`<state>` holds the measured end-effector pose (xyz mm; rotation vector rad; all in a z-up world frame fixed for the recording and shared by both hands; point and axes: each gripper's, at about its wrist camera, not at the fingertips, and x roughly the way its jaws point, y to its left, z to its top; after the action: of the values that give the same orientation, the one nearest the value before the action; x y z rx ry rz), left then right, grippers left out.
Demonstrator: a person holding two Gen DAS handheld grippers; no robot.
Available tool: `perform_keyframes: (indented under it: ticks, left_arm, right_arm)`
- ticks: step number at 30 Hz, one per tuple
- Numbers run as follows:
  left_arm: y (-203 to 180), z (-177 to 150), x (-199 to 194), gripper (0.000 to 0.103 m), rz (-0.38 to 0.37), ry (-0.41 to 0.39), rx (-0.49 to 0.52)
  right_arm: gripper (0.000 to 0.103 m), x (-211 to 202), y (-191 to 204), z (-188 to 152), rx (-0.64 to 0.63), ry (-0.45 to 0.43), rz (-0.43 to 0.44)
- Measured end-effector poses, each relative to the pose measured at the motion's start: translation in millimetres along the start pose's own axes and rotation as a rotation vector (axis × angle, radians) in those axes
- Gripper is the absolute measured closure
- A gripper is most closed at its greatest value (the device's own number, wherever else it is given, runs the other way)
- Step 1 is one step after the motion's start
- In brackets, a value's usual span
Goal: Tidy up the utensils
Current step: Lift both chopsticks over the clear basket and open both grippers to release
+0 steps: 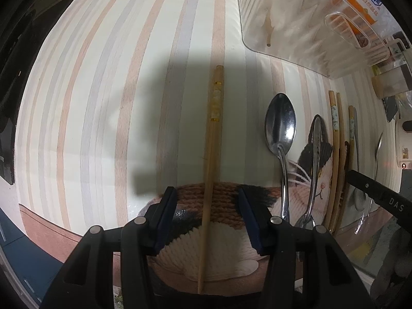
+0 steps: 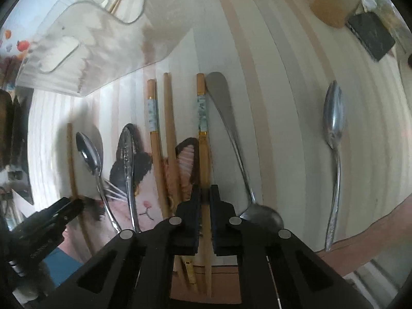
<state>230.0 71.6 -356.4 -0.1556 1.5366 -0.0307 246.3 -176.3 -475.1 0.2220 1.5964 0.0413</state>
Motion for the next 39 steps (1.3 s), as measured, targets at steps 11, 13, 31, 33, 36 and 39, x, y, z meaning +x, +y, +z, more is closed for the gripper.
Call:
perform_keyframes:
  ticks: [11,13,31,33,36,39]
  left_arm:
    - [-19.9,-7.2,3.9,0.071,0.111,-0.020,0.053]
    - [-22.7,-7.4,2.6,0.090,0.120,-0.038,0.065]
    - [-10.2,-12.0,-86.5,0.098,0.139,-0.214,0.023]
    - [-12.7,-7.8,-110.7,0.098,0.129,-0.261,0.018]
    - [-19.1,7.3,-152.3,0.098,0.083,-0.337,0.021]
    - [-20.2,33.3,-181.8,0.098,-0.013,-0.374,0.016]
  right_arm:
    - [0.096,-11.7,8.5,-22.6,-0.126,0.146,-0.072]
    - [0.096,-12.7,17.1,-26.8,-0.146,0.137,-0.106]
    - [0.097,-131.4,14.5,-46.2,-0.090,-0.217,-0.008]
    - [0.097,-157.3,17.0,-37.8,-0.096,-0.257,0.019]
    - [0.097,-194.0,25.1,-21.3,-0.112,-0.313,0.072]
    - [0.097,-225.0,31.7,10.4,-0.124,-0.357,0.144]
